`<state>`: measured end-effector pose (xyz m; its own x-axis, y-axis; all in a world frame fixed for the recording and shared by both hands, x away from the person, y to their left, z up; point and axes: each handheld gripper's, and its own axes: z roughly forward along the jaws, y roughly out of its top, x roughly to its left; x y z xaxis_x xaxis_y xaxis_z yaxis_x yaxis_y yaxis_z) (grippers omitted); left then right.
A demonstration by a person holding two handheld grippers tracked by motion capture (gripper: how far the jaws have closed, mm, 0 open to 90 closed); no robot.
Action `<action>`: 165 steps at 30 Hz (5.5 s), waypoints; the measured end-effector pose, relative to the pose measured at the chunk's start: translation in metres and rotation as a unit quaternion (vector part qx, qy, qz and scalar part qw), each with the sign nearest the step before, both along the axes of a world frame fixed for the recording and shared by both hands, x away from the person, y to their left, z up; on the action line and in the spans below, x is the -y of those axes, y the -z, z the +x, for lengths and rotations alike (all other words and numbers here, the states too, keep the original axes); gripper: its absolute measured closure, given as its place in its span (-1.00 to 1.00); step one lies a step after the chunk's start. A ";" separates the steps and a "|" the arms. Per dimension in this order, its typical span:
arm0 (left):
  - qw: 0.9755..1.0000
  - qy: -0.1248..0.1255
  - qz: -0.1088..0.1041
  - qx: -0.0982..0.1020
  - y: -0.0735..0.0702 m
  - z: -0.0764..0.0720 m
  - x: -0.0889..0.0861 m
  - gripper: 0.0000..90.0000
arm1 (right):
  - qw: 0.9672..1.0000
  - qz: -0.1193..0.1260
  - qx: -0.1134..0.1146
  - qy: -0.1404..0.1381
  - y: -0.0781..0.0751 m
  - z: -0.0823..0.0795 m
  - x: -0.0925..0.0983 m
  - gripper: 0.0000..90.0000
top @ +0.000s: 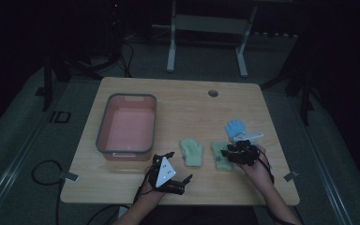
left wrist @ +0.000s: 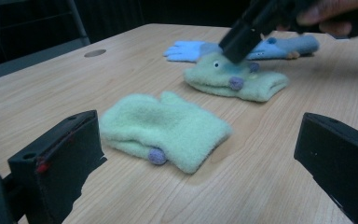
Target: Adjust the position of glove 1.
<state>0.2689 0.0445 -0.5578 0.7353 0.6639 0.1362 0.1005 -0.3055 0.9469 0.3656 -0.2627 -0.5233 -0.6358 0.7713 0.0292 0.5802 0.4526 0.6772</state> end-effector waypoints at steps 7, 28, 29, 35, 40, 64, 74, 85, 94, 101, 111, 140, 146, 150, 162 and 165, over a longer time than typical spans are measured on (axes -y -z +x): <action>1.000 -0.001 -0.002 0.000 0.000 0.000 -0.001 -0.99 | 0.999 -0.011 -0.021 0.021 0.017 0.001 0.001 0.09; 1.000 -0.002 -0.003 0.003 0.000 -0.001 -0.001 -0.99 | 0.996 0.018 0.027 0.077 -0.029 -0.011 -0.035 0.83; 1.000 -0.003 -0.004 0.004 0.000 -0.001 -0.001 -0.99 | 0.996 0.022 0.030 0.079 -0.035 -0.011 -0.042 0.83; 1.000 -0.005 -0.005 0.005 0.000 -0.001 -0.001 -0.99 | 0.996 0.030 0.038 0.069 -0.050 -0.015 -0.081 0.83; 1.000 -0.004 -0.003 0.007 0.000 -0.002 0.000 -0.99 | 0.997 0.029 0.027 0.065 -0.045 -0.018 -0.104 0.83; 1.000 -0.004 -0.006 -0.005 0.000 0.001 -0.001 -0.99 | 0.998 0.025 -0.013 0.048 -0.004 -0.015 -0.119 0.52; 0.999 -0.042 0.028 -0.012 0.000 0.006 0.000 -0.94 | 0.999 0.038 0.010 -0.007 -0.022 -0.013 -0.100 0.05; 0.996 0.018 0.027 -0.077 -0.006 0.013 -0.001 -0.91 | 0.993 0.060 0.022 -0.097 -0.022 0.011 -0.065 0.07; 0.992 0.071 0.080 -0.063 -0.011 0.017 0.014 -0.69 | 0.989 0.069 0.024 -0.128 -0.028 0.028 -0.071 0.08; 0.986 0.114 0.113 -0.052 -0.016 0.032 0.031 -0.46 | 0.987 0.062 -0.001 -0.146 -0.027 0.051 -0.088 -0.05; 0.970 0.137 0.194 -0.057 -0.003 0.055 0.038 -0.12 | 0.981 0.044 -0.100 -0.158 0.012 0.072 -0.098 -0.10; 0.959 0.120 0.253 -0.045 -0.060 0.064 0.028 0.61 | 0.979 0.107 -0.095 -0.146 -0.030 0.065 -0.102 0.57; 0.958 0.116 0.260 -0.039 -0.076 0.065 0.019 0.62 | 0.979 0.106 -0.085 -0.151 -0.048 0.065 -0.111 0.57; 0.959 0.109 0.260 -0.038 -0.084 0.065 0.012 0.62 | 0.979 0.107 -0.078 -0.156 -0.059 0.066 -0.119 0.57; 0.958 0.087 0.271 -0.034 -0.107 0.070 -0.015 0.62 | 0.977 0.103 -0.061 -0.176 -0.086 0.074 -0.152 0.57; 0.957 0.081 0.277 -0.032 -0.113 0.070 -0.022 0.62 | 0.976 0.106 -0.060 -0.182 -0.093 0.076 -0.161 0.57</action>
<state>0.3389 0.0669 -0.4448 0.8415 0.3793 0.3848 0.0617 -0.7750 0.6289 0.4417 -0.1015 -0.4308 -0.8489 0.4634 0.2544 0.4879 0.5016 0.7144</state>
